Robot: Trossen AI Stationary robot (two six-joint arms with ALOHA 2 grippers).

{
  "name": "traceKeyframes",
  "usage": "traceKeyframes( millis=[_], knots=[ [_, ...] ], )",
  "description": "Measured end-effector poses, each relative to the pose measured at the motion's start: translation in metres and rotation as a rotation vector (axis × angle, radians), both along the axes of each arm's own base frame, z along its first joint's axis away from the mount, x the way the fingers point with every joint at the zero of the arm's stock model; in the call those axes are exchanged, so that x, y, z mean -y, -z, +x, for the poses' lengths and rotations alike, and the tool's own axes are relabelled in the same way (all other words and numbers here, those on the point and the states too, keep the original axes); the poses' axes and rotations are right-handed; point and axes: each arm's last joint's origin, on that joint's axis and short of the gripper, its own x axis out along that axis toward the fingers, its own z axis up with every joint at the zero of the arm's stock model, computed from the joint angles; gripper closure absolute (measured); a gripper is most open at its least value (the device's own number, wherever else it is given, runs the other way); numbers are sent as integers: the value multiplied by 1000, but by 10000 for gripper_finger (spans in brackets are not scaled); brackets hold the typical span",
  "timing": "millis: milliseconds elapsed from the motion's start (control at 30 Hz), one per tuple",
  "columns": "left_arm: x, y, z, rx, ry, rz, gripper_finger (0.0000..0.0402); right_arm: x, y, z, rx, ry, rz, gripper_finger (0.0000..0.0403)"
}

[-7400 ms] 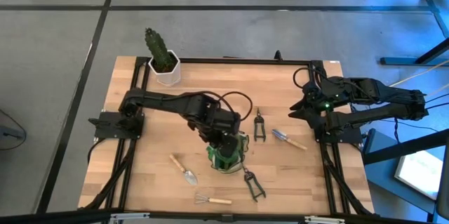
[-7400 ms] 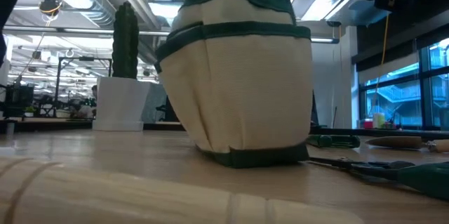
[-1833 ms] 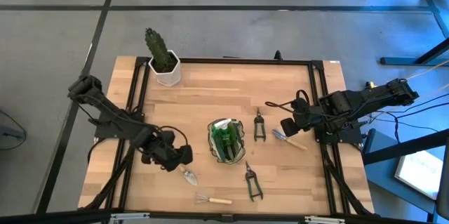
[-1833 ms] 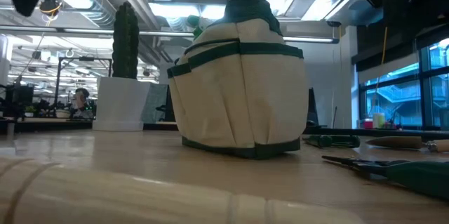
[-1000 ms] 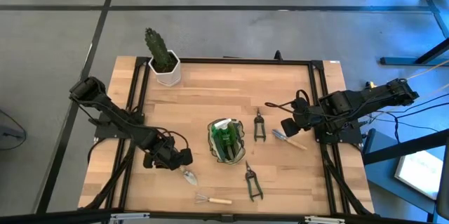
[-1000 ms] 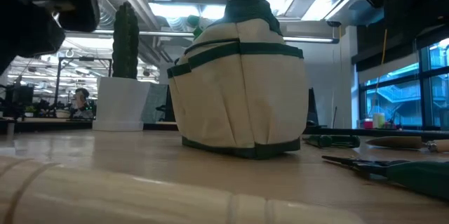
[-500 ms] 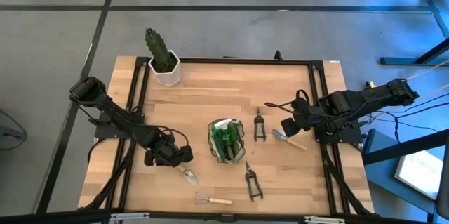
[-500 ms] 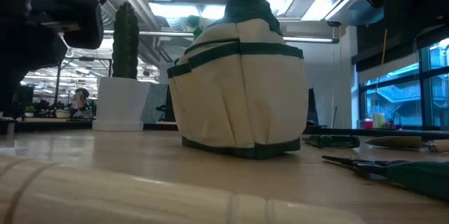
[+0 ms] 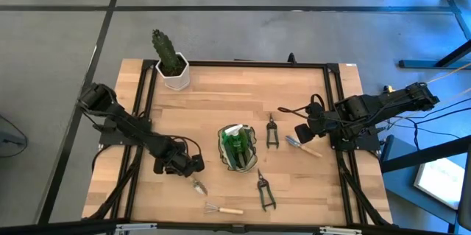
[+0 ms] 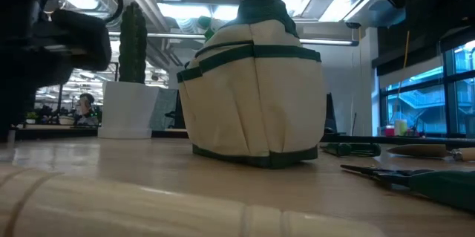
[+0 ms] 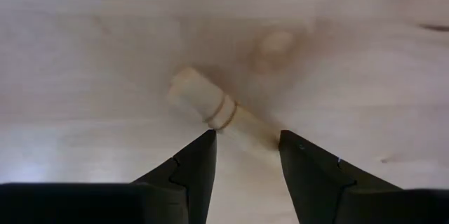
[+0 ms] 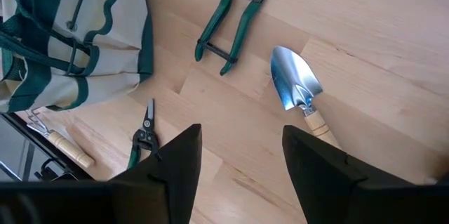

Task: Pick & Place Garden tools in Gardening bag
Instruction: Put the left trowel into the gardening bag

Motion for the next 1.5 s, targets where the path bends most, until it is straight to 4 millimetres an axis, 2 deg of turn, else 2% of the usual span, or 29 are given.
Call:
traceKeyframes(
  millis=[133,467,800,1100,1267,1367,1500],
  knots=[
    [-1,3,0,11,-3,44,262,0,0,0,0,-3,-1,200],
    [-6,2,3,28,14,71,324,0,0,0,3,-5,-6,200],
    [-14,1,9,48,90,98,334,0,-1,1,17,-20,-12,200],
    [-8,-29,25,150,164,200,352,-5,-6,10,133,-99,-24,200],
    [-8,-48,32,179,196,288,380,-5,-6,11,144,-103,-30,200],
    [-8,-53,34,187,214,317,400,-5,-6,11,145,-106,-32,200],
    [-11,-53,34,173,223,327,401,-5,-6,11,145,-109,-37,201]
  ],
)
